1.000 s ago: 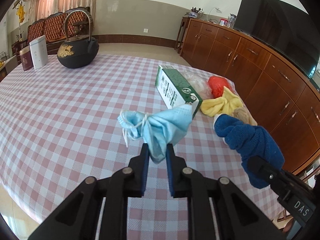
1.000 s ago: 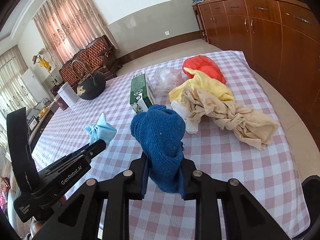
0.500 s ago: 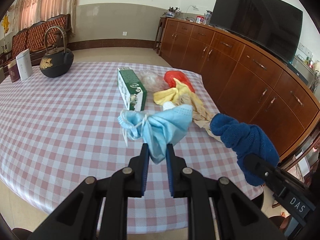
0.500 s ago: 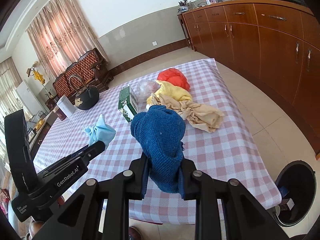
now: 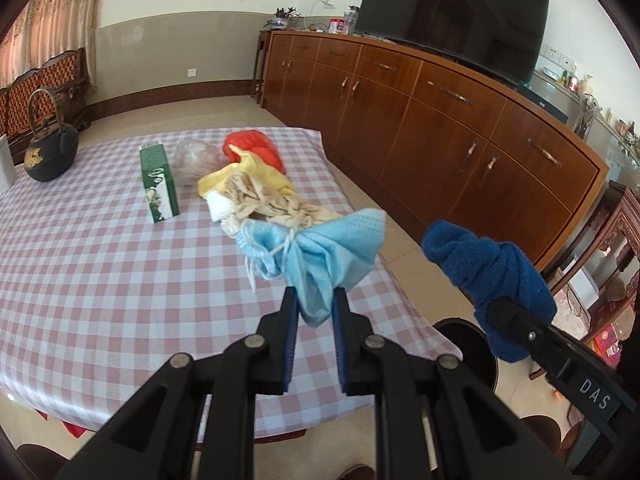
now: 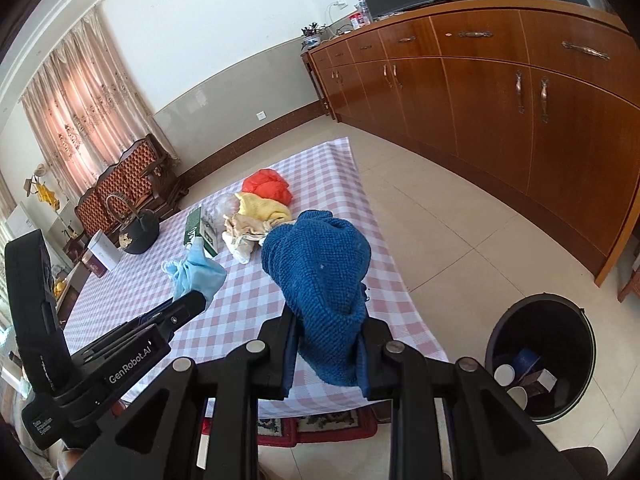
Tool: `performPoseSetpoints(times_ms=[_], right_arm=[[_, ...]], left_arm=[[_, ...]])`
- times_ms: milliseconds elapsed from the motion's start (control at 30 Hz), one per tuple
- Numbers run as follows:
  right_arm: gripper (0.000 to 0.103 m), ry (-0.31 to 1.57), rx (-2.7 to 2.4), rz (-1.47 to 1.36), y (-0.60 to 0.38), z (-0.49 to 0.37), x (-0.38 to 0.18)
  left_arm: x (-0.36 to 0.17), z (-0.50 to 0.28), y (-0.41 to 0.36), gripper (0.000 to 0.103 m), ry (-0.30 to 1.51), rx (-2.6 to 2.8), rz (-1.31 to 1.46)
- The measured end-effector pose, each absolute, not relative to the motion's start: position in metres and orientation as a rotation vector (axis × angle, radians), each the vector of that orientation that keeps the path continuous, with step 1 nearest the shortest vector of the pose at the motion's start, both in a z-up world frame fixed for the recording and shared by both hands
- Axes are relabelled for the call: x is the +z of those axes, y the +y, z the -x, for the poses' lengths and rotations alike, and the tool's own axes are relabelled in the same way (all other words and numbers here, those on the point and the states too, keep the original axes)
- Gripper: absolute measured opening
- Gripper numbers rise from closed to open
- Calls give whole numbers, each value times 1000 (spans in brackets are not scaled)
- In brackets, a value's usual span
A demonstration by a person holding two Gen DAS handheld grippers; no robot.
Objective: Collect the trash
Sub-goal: 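Carry the face mask and blue towel over the black trash bin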
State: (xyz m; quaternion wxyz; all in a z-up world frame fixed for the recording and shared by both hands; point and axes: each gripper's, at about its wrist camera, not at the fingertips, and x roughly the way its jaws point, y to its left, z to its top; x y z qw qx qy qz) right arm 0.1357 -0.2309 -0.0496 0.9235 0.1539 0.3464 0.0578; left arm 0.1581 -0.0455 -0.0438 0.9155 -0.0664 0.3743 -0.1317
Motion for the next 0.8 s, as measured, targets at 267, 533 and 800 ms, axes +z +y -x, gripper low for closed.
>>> performPoseSetpoints(times_ms=[267,533,800], right_arm=[[26,695,9,-368,-282,-109,-51],[26,694,-137,-431,-349,-77,-62],[26,727,-271,-505,-413,-55,-87]], left_arm=[[-44,-150,-103,18,791,-391,90],[-54,-145,-179,18,845,-531,30],[-82,-143,-247,18,928,-635,-25]])
